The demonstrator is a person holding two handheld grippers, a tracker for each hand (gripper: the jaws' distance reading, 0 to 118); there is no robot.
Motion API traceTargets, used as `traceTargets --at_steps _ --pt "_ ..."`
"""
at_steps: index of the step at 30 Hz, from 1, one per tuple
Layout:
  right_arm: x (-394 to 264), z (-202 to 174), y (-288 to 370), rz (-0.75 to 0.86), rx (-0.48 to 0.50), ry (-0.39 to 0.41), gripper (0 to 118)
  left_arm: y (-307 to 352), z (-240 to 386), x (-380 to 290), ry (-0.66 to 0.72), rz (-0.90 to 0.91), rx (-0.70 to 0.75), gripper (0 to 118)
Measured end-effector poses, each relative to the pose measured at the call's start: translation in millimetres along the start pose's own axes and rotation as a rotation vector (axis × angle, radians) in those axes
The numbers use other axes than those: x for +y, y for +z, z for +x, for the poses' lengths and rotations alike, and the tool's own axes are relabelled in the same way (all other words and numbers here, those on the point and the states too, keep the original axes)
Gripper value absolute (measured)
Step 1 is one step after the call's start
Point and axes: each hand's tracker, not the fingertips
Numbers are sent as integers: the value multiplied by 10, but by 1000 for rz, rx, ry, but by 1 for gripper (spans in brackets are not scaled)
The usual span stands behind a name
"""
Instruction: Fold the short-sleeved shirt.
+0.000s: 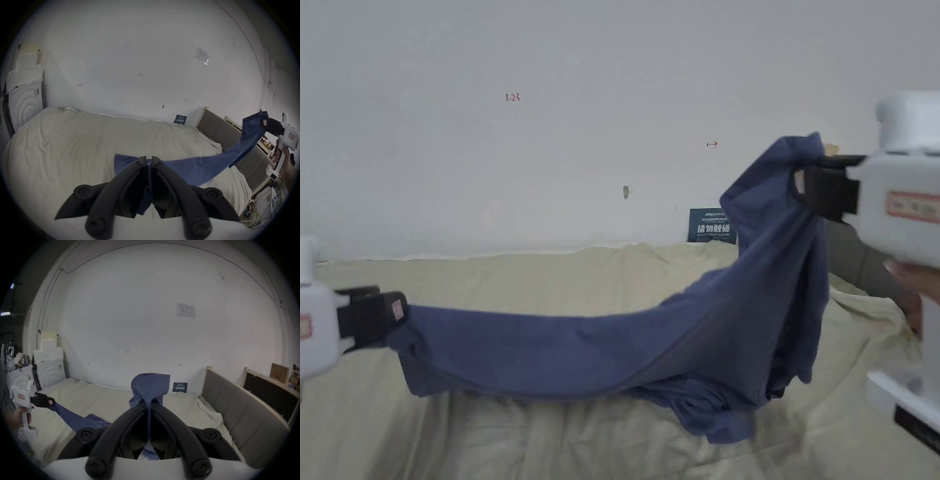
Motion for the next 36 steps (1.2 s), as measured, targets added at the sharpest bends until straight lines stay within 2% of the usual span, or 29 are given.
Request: traceTargets --at_steps 4,7,10,12,15,18,20,23,25,26,27,28,29,30,31,32,36 --pt "-167 -51 870 -1 21 -81 1 746 9 -271 22 49 -13 7" --pt "-294 -1 1437 0 33 -105 1 1297 -90 -445 23 88 56 7" --pt "-396 5 1872 -31 13 -113 1 1745 -100 -617 23 66 69 7" --pt "-497 44 2001 -101 -3 -137 2 1913 -61 -731 30 -12 90 7" --pt "-799 86 1852 -276 14 -192 2 1809 -132 -894 52 -223 96 7" --pt "-1402 131 1416 -523 52 -235 2 1459 -329 -1274 132 -364 76 7" --pt "-1870 120 1113 -680 31 -226 2 1168 -446 -1600 195 -485 95 7" --pt "-2487 96 679 -835 -18 -175 2 842 -497 -2029 210 -594 150 8" --pt "-2768 109 475 -923 -45 -205 5 672 -587 -2211 241 -630 189 16" --pt "-2914 154 427 -949 -64 -244 16 616 -610 -2274 233 -643 208 37" --pt "-2974 178 390 -954 -70 -282 16 606 -564 -2301 227 -632 206 37" --pt "-3003 192 377 -961 -68 -306 21 605 -576 -2325 233 -630 217 44" --pt "-3033 201 369 -960 -59 -311 35 617 -598 -2345 259 -622 229 62" --pt "-3014 185 420 -954 -51 -312 64 644 -614 -2346 278 -620 220 87" --pt "-3023 184 445 -953 -37 -311 94 767 -553 -2305 306 -611 205 102" --pt "-3014 190 485 -935 -31 -320 116 825 -551 -2273 328 -585 181 107" --pt "-2787 256 684 -828 -79 -369 113 1036 -690 -2115 319 -492 148 107"
